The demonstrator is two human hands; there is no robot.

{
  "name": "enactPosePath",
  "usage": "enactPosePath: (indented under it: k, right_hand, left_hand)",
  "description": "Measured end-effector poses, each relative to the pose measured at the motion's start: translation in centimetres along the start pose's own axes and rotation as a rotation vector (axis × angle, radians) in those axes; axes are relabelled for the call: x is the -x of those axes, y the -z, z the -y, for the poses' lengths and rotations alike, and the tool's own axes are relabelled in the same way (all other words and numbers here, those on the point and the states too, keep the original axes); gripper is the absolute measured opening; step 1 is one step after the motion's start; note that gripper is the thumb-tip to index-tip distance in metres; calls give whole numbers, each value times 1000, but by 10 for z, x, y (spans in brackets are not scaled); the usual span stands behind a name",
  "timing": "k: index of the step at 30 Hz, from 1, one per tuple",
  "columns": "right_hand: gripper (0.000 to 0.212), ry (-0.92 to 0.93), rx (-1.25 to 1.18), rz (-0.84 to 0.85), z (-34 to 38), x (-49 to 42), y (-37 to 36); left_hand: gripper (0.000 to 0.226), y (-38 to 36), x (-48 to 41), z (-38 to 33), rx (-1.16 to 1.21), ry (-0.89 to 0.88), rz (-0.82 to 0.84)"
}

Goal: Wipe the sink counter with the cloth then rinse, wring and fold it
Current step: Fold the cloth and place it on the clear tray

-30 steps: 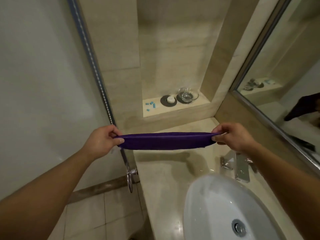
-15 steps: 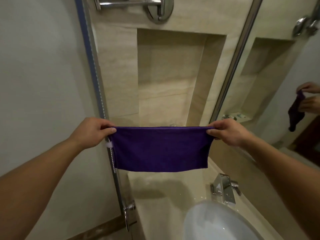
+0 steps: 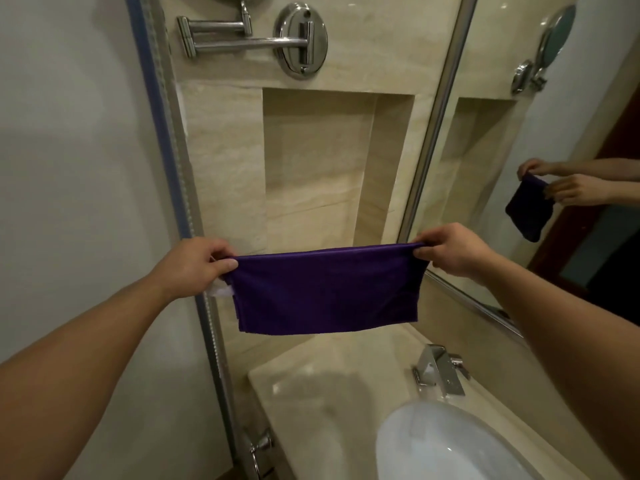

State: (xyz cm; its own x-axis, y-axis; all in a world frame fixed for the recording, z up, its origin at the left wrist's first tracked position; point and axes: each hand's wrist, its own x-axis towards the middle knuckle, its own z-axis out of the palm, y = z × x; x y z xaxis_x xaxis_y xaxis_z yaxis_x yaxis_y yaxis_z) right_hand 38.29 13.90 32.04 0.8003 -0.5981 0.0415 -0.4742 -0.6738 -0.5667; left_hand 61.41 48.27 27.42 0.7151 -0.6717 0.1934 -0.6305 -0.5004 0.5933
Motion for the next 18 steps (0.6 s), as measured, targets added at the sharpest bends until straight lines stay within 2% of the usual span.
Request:
enactPosePath:
  k: [7, 13, 18]
  right_hand:
    - [14, -177, 18, 63, -1, -1, -35]
    - [12, -265, -24, 148, -22, -8, -62]
    - [12, -379, -108, 65, -27, -34, -79]
  left_hand:
    - [12, -54, 14, 45, 135, 95, 122]
    - [12, -87, 13, 67, 197, 212, 148]
    - [10, -108, -12, 39, 396, 507, -11]
